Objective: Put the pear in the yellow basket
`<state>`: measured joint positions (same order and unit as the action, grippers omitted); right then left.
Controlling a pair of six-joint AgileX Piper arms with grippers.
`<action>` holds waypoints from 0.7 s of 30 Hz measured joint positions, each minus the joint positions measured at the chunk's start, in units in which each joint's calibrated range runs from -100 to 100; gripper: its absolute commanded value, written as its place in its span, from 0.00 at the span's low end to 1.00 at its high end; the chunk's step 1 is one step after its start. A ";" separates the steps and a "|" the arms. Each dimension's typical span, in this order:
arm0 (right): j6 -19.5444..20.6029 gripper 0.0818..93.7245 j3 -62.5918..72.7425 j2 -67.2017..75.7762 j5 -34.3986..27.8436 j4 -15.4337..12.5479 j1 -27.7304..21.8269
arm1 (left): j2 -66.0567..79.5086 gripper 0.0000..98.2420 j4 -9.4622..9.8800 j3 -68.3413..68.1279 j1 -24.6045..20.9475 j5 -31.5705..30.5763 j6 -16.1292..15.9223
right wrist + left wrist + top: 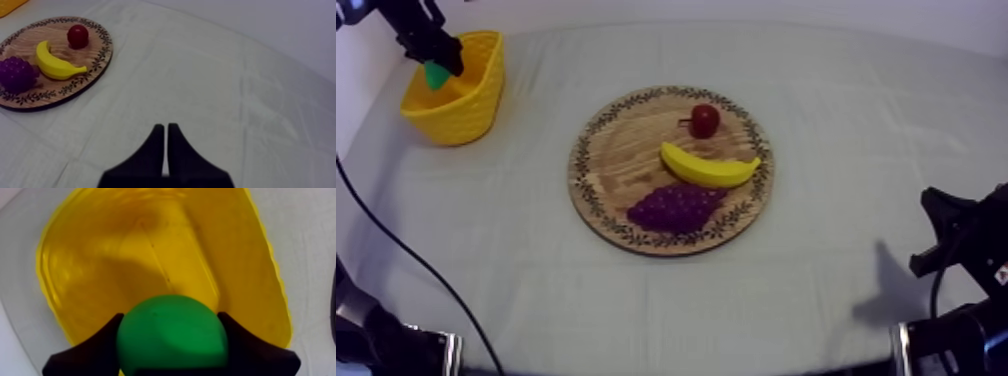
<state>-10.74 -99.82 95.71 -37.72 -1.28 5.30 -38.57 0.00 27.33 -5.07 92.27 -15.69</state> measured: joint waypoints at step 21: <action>0.00 0.00 0.00 0.00 0.00 0.00 0.00 | -4.11 0.98 1.45 2.16 -0.69 -0.56 6.43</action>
<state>-10.74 -99.82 95.71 -37.72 -1.28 5.30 -42.67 1.45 29.49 -5.76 91.72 -9.26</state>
